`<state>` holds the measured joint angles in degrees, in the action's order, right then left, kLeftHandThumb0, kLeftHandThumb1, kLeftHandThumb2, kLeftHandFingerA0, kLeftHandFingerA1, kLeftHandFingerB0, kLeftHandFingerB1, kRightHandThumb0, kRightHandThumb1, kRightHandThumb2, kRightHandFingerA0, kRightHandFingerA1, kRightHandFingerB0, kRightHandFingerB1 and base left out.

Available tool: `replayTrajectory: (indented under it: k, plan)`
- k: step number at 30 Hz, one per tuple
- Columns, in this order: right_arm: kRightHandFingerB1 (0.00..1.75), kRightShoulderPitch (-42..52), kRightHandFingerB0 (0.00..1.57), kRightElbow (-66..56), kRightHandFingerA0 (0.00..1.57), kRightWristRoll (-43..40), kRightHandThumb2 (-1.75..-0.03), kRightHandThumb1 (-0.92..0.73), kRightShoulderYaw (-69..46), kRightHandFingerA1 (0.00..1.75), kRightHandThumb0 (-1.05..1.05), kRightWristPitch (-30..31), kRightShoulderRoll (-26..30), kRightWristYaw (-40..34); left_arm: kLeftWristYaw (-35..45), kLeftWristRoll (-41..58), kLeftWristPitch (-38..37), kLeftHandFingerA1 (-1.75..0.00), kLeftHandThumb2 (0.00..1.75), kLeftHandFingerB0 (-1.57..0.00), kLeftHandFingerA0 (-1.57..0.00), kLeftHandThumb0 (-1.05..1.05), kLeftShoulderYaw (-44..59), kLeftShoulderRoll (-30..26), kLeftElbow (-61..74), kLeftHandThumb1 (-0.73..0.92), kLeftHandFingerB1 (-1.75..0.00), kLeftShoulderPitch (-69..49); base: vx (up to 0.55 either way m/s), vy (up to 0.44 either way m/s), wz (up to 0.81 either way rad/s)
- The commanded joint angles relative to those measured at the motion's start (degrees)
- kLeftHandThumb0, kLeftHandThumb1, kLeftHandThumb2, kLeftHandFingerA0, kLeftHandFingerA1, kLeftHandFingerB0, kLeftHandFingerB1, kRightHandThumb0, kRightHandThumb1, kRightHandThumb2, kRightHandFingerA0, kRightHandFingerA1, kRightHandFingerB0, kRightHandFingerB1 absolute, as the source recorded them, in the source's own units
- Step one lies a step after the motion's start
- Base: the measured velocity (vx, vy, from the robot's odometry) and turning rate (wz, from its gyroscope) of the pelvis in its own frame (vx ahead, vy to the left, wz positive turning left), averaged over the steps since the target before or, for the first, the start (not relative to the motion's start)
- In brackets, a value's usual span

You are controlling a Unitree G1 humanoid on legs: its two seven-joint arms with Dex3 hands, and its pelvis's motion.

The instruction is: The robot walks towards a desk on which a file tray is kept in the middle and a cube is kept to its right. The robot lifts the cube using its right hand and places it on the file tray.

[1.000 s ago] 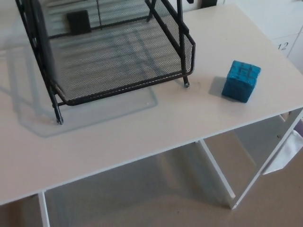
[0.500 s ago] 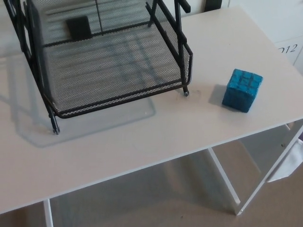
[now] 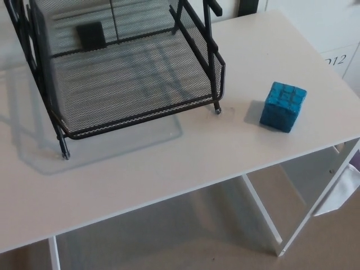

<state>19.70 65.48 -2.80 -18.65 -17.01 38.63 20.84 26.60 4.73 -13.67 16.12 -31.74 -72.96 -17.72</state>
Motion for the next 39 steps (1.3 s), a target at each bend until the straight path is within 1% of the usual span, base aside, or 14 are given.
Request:
replayTrajectory:
  k: [1, 2, 3, 8, 9, 12, 13, 18, 31, 33, 34, 36, 37, 39]
  plan:
    - [0.30, 0.44, 0.04, -0.57, 0.34, -0.04, -0.89, -0.54, 0.63, 0.58, -0.73, -0.62, 0.50, 0.71, -0.26, 0.30, -0.91, -0.42, 0.71, -0.14, -0.25, -0.79, 0.48, -0.79, -0.19, 0.92, -0.30, 0.04, 0.02, 0.027, -0.12]
    - [0.14, -0.49, 0.00, -12.68, 0.14, -4.08, -0.61, -0.66, -6.21, 0.38, -0.66, -3.39, 5.18, -3.15, 1.34, 2.14, 0.76, -0.44, 0.69, -0.14, -0.25, -0.78, 2.34, -2.24, -0.45, 0.92, -0.32, 0.03, 0.08, 0.030, 0.06]
    - [0.15, 0.42, 0.00, -21.69, 0.11, -5.03, -0.86, -0.54, -8.61, 0.50, -0.75, 1.27, 7.37, -2.64, 0.76, 1.99, 0.06, -0.54, 1.03, -0.12, -0.24, -0.79, 2.48, -2.30, -0.65, 0.74, -0.44, -0.06, -0.08, -0.032, 0.08]
    - [0.27, -10.24, 0.00, -29.16, 0.17, -6.31, -0.86, -0.53, -12.43, 0.58, -0.78, 7.10, 11.24, -3.57, -1.10, 4.15, -2.39, -0.54, 1.03, -0.16, -0.29, -0.74, 5.25, -0.93, -0.01, 0.73, -0.46, 0.17, -0.02, -0.007, -0.07]
    - [0.47, -11.39, 0.00, -32.26, 0.17, -6.30, -0.91, -0.52, -12.83, 0.72, -0.83, 9.09, 11.55, -3.53, -1.73, 4.61, -2.62, -0.45, 0.67, -0.26, -0.42, -0.71, 5.98, -0.68, 0.10, 0.90, -0.37, 0.55, 0.01, -0.098, 0.02]
    - [0.51, -17.99, 0.00, -39.01, 0.12, -6.14, -0.89, -0.49, -12.09, 0.72, -0.85, 16.19, 12.76, -3.11, -1.85, 6.92, -2.43, -0.45, 0.67, -0.27, -0.46, -0.70, 9.08, -0.40, 0.81, 0.90, -0.37, 1.66, -0.03, -0.211, 0.07]
    - [0.43, -22.80, 0.00, -39.53, 0.03, -5.04, -0.58, -0.61, -9.39, 0.75, -0.77, 19.51, 13.47, -2.14, -0.76, 7.86, -1.98, -0.46, 0.67, -0.30, -0.43, -0.70, 10.14, -0.98, 1.54, 0.90, -0.39, 1.55, 0.03, -0.297, 0.13]
    - [0.18, -36.16, 0.00, -43.09, 0.01, 1.86, -0.81, -0.42, 1.09, 0.24, -0.63, 25.12, 13.98, 2.00, -1.30, 6.58, -2.20, -0.48, 0.66, -0.29, -0.48, -0.69, 10.86, -0.14, 1.01, 0.89, -0.39, 1.51, 0.13, -0.314, 0.03]
    - [0.23, -57.33, 0.02, -41.27, 0.00, 12.91, -0.86, -0.46, 19.54, 0.18, -0.70, 26.70, 7.81, 3.91, -2.49, 3.90, -1.02, -0.47, 0.67, -0.29, -0.43, -0.72, 9.48, 0.01, -0.63, 0.90, -0.37, 1.20, 0.04, -0.015, -0.03]
    - [0.27, -58.97, 0.03, -39.24, 0.00, 14.10, -0.59, -0.61, 21.42, 0.29, -0.71, 25.52, 7.17, 2.76, -2.34, 3.92, -1.17, -0.47, 0.67, -0.30, -0.45, -0.71, 9.51, -0.18, -0.17, 0.90, -0.38, 0.97, 0.03, 0.132, -0.07]
    - [0.22, -59.60, 0.08, -39.15, 0.05, 13.71, -0.87, -0.47, 22.34, 0.17, -0.75, 25.60, 6.53, 3.21, -2.33, 4.10, -0.95, -0.47, 0.67, -0.29, -0.43, -0.71, 9.78, -0.24, -0.37, 0.90, -0.37, 1.05, 0.03, 0.147, 0.13]
    - [0.25, -59.59, 0.06, -40.06, 0.06, 13.71, -0.86, -0.46, 23.30, 0.18, -0.73, 26.78, 6.92, 3.34, -2.04, 4.01, -1.05, -0.46, 0.67, -0.28, -0.42, -0.71, 9.87, -0.20, -0.29, 0.90, -0.37, 1.22, -0.02, 0.118, 0.20]
    - [0.26, -59.63, 0.04, -40.15, 0.01, 14.18, -0.58, -0.62, 24.38, 0.29, -0.64, 25.00, 6.61, 3.61, -2.42, 4.00, -1.48, -0.47, 0.67, -0.29, -0.43, -0.70, 9.99, -0.09, -0.38, 0.90, -0.38, 1.08, 0.00, 0.104, 0.04]
    - [0.25, -59.46, 0.05, -40.17, 0.01, 14.19, -0.60, -0.62, 25.02, 0.28, -0.63, 24.40, 6.60, 3.72, -2.75, 3.38, -1.86, -0.47, 0.67, -0.29, -0.44, -0.71, 9.56, -0.23, -0.59, 0.91, -0.38, 1.20, 0.03, 0.056, 0.10]
